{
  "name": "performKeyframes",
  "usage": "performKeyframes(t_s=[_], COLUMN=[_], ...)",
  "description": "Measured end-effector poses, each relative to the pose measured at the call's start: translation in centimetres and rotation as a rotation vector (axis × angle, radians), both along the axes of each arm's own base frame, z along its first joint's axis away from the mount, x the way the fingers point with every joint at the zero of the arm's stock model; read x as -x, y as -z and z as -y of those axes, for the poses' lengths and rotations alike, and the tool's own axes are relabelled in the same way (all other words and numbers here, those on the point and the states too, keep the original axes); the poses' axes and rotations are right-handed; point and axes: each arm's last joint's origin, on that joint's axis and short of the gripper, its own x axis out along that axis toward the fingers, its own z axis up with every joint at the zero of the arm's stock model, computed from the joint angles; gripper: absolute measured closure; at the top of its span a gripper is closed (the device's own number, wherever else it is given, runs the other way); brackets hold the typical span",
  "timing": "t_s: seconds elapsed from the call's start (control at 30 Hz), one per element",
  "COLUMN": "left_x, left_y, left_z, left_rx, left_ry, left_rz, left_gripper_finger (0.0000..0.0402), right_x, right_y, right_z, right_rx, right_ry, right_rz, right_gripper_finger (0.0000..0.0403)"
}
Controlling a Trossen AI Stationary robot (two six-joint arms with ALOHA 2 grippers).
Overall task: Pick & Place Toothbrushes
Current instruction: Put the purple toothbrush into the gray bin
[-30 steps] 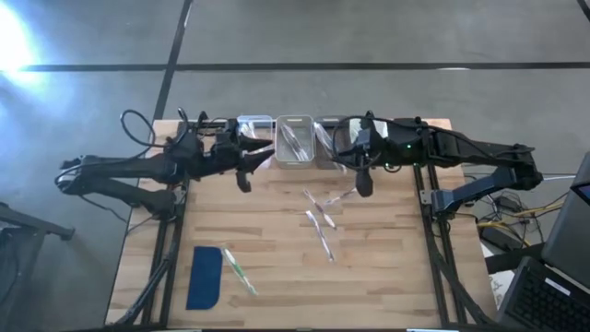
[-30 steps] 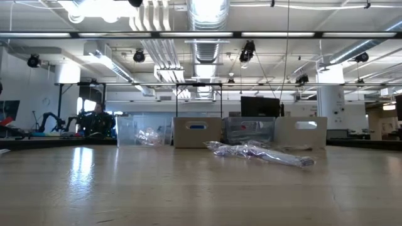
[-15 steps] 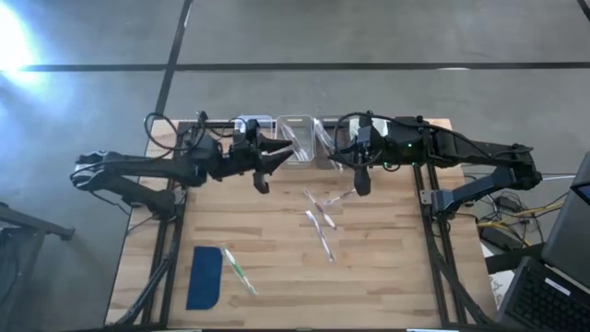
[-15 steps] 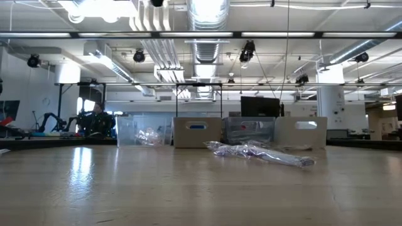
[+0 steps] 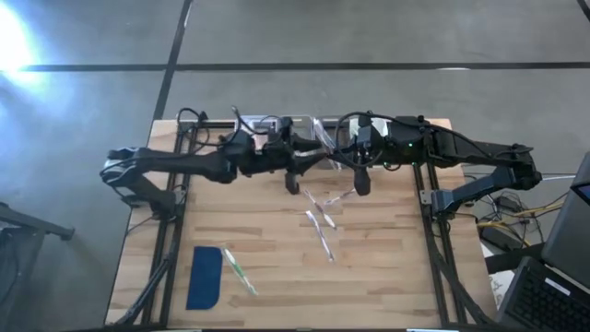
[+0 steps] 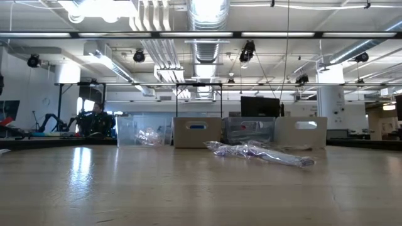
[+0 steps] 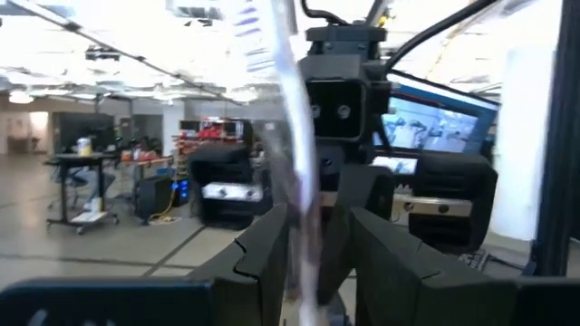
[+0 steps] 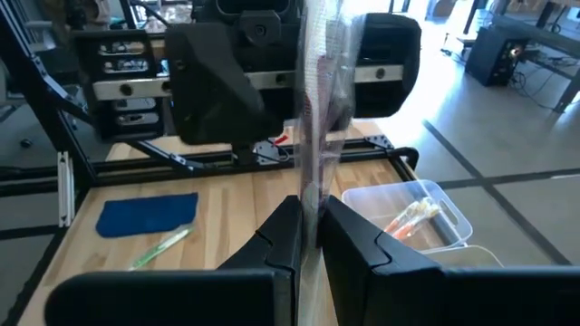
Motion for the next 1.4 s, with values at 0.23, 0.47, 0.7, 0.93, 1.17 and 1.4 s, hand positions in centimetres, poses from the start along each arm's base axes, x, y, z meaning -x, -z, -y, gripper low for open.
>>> performKeyframes(t_s=[0.23, 0.47, 0.7, 0.93, 1.17, 1.4], left_x=[-2.3, -2.8, -2.6, -2.6, -2.6, -2.6], left_y=[-0.7, -0.6, -0.6, -0.6, -0.6, -0.6], left_z=[0.0, -0.1, -0.1, -0.1, 0.0, 0.0], left_rx=[-0.024, -0.024, -0.023, -0.031, -0.040, -0.040], left_ry=[0.033, 0.036, 0.029, 0.027, 0.031, 0.033], left_rz=[0.016, 0.006, -0.004, -0.012, -0.013, -0.013], left_gripper_finger=[0.0279, 0.0280, 0.0319, 0.0380, 0.0380, 0.0380], right_x=[0.1, 0.1, 0.0, 0.0, 0.0, 0.5], right_y=[-0.1, -0.1, 0.0, 0.0, 0.0, -0.1], right_z=[0.0, 0.0, 0.0, 0.0, -0.1, -0.1], right_rx=[0.004, 0.004, 0.004, 0.002, -0.028, -0.018], right_ry=[-0.002, -0.002, -0.003, -0.014, -0.025, -0.030], right_rz=[0.006, 0.004, 0.002, -0.001, 0.002, -0.008], right_gripper_finger=[0.0376, 0.0376, 0.0376, 0.0376, 0.0352, 0.0266])
